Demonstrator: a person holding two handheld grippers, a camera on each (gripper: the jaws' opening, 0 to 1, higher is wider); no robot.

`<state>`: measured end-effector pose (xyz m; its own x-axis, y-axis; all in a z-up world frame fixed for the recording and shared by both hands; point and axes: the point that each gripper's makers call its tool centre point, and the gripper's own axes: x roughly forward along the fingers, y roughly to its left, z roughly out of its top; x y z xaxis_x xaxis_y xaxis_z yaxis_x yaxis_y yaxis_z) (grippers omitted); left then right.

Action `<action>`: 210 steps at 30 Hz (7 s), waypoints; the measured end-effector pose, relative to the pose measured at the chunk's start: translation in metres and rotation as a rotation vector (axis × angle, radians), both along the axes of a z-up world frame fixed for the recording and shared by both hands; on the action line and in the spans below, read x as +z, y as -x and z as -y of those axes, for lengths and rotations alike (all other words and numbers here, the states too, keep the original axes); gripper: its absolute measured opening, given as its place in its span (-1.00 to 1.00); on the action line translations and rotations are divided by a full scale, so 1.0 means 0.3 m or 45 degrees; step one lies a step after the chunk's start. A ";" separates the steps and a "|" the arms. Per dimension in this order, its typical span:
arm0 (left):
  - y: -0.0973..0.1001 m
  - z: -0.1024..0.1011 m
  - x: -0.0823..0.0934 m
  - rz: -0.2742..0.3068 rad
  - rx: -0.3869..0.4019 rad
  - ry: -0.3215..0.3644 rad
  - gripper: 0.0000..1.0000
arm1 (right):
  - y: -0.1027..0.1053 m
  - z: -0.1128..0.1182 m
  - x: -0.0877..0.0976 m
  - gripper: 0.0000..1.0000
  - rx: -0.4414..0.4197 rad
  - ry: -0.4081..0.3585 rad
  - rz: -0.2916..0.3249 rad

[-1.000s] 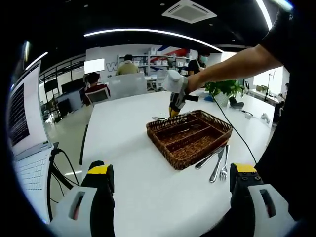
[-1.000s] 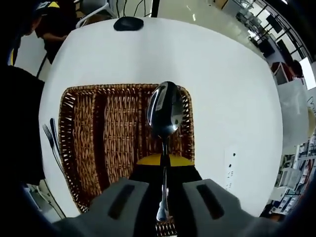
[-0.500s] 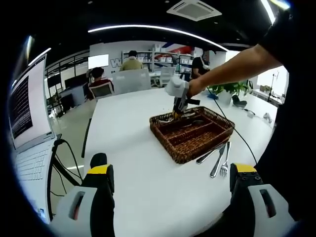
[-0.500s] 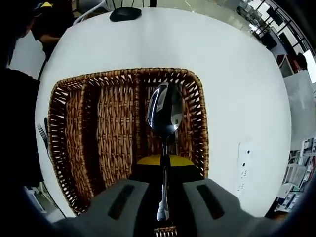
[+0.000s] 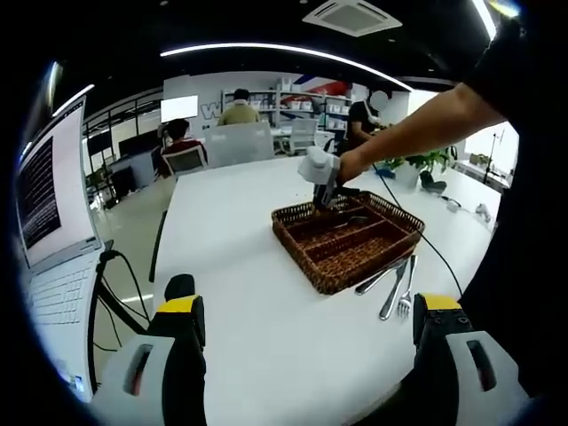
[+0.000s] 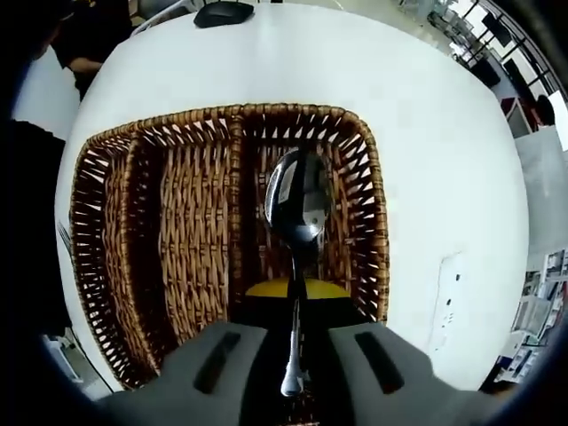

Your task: Arrange the knives, forks, and spoons in their matching storage slots by inserting each utensil handle-first until every utensil is classified and aligned in the correct compartment

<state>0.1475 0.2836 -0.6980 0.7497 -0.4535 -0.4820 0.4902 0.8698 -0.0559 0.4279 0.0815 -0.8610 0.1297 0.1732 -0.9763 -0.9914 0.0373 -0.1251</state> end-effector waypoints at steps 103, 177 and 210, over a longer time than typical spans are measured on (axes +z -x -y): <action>-0.207 0.400 0.183 0.208 -0.273 -0.013 0.99 | 0.667 0.725 0.731 1.00 -0.974 -1.078 0.580; 0.010 0.844 -0.527 -0.370 -0.883 -0.326 -0.49 | 0.754 0.817 0.717 1.00 -0.932 -1.079 0.572; 0.002 0.857 -0.577 -0.408 -0.954 -0.439 -0.93 | 0.759 0.794 0.704 1.00 -0.924 -1.076 0.541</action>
